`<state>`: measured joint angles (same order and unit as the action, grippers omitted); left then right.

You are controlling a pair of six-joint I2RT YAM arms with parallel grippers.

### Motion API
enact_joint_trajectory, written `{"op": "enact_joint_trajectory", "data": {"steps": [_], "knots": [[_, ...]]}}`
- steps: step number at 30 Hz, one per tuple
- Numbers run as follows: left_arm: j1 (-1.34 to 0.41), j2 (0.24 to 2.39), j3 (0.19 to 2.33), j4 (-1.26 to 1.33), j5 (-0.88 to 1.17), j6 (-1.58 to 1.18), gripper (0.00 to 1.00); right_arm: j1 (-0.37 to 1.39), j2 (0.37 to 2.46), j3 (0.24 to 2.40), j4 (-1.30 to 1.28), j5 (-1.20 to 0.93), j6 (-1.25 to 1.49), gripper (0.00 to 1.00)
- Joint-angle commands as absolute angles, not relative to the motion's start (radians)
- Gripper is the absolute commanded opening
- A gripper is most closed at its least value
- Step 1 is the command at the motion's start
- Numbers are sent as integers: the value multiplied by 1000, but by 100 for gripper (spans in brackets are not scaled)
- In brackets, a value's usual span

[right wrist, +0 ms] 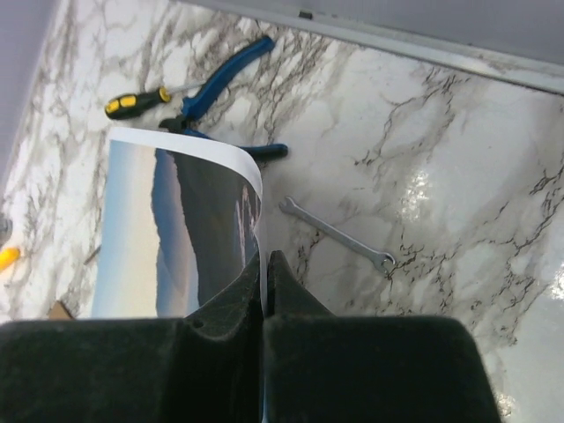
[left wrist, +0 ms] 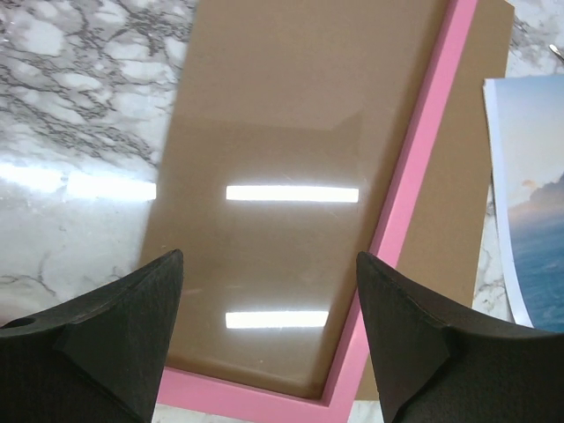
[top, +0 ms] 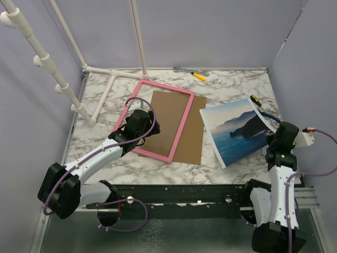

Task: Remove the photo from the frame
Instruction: Move the photo to the center of the board.

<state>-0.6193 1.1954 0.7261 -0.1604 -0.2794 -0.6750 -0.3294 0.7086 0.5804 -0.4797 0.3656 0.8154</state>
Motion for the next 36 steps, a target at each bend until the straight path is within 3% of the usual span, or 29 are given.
{"op": "enact_joint_trajectory", "data": {"steps": [1, 6, 7, 10, 12, 19, 25, 36], "knots": [[-575, 1169, 749, -181, -295, -661, 80, -335, 636, 575, -513, 486, 835, 1], [-543, 1174, 745, -185, -282, -657, 80, -336, 649, 570, -522, 466, 826, 3], [-538, 1172, 744, -185, -281, -657, 80, -335, 652, 560, -511, 434, 812, 15], [-522, 1172, 744, -186, -281, -651, 81, -334, 671, 565, -504, 339, 768, 79], [-513, 1171, 746, -187, -280, -645, 81, -335, 678, 584, -511, 315, 742, 93], [-464, 1183, 770, -192, -338, -609, 84, -334, 740, 736, -599, 291, 621, 100], [-422, 1199, 805, -166, -405, -563, 98, -329, 802, 815, -653, 239, 617, 100], [-349, 1337, 856, -52, -461, -552, 99, -324, 825, 1047, -734, 261, 681, 100]]}}
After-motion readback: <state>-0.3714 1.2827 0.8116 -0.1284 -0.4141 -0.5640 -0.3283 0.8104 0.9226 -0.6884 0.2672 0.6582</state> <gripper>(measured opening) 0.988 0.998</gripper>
